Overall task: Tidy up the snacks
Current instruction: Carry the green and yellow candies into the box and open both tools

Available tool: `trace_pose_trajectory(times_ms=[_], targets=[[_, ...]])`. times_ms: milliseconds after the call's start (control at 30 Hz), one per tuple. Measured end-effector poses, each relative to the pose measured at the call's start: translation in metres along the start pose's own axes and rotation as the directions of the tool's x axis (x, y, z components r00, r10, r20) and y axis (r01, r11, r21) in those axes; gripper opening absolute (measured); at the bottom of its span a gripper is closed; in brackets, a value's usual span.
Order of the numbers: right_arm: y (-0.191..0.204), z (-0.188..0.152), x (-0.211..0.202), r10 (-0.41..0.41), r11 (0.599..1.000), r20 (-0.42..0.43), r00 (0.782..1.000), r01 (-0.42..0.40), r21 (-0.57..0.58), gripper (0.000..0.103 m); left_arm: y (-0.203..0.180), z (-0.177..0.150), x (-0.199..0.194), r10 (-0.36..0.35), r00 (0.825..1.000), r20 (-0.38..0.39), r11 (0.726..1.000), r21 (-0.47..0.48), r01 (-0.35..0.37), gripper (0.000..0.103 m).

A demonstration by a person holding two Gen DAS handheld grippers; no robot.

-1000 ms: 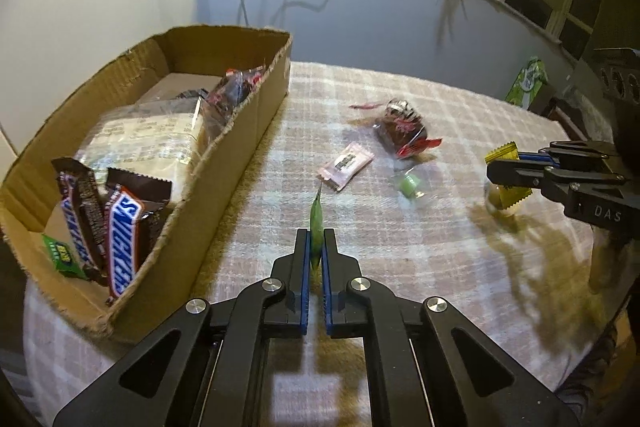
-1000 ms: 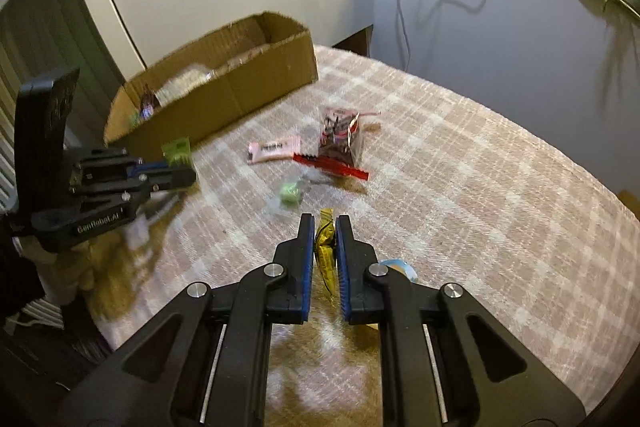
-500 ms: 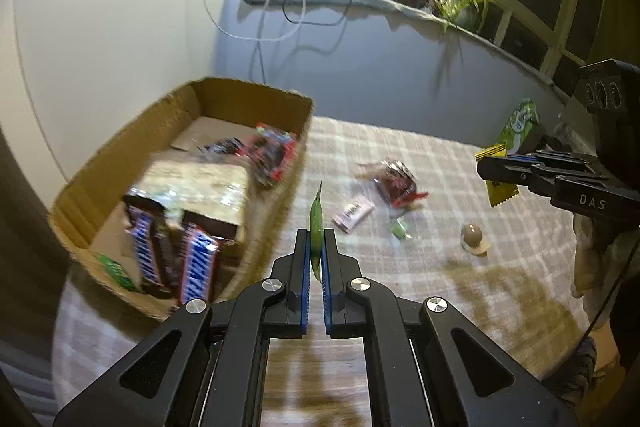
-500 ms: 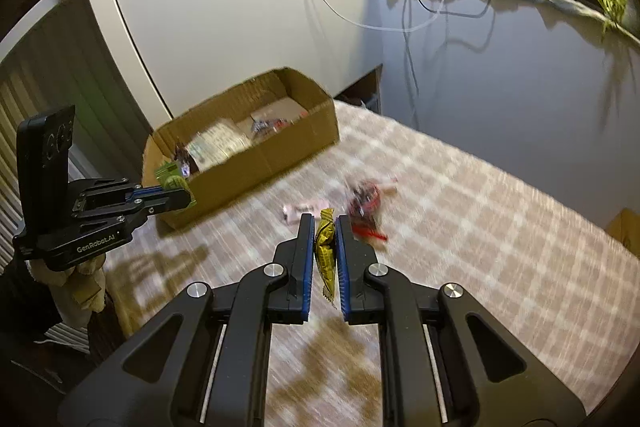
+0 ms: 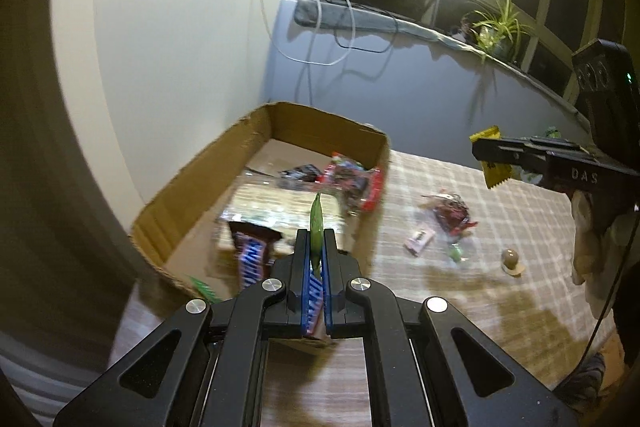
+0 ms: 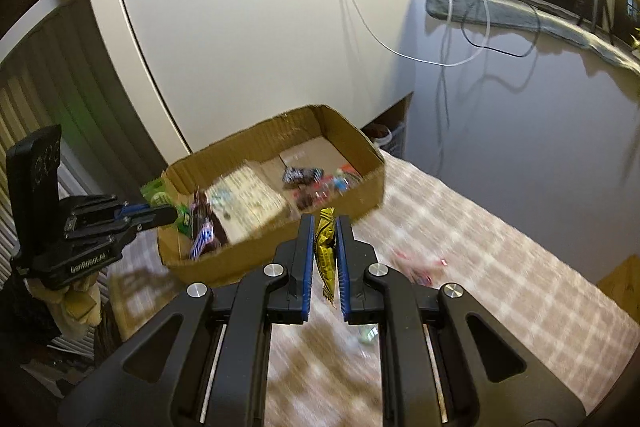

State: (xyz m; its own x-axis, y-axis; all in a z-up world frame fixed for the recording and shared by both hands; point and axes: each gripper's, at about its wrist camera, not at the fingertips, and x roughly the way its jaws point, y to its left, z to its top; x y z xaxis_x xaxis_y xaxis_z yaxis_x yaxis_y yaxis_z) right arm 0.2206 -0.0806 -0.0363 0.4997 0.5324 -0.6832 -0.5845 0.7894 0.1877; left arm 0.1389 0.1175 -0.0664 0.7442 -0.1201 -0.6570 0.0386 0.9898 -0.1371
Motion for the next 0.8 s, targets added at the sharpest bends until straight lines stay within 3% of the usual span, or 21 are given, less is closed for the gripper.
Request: trace_pose_trajectory(times_ms=[433, 800], targets=[[0.023, 0.041, 0.075, 0.034, 0.999, -0.040, 0.999, -0.035, -0.023, 0.011, 0.042, 0.003, 0.010, 0.029, 1.000, -0.001, 0.999, -0.034, -0.029, 0.004], [0.034, 0.056, 0.128, 0.050, 0.998, -0.097, 0.994, -0.054, -0.037, 0.011, 0.049, 0.006, 0.020, 0.027, 1.000, -0.002, 0.999, -0.040, -0.028, 0.004]])
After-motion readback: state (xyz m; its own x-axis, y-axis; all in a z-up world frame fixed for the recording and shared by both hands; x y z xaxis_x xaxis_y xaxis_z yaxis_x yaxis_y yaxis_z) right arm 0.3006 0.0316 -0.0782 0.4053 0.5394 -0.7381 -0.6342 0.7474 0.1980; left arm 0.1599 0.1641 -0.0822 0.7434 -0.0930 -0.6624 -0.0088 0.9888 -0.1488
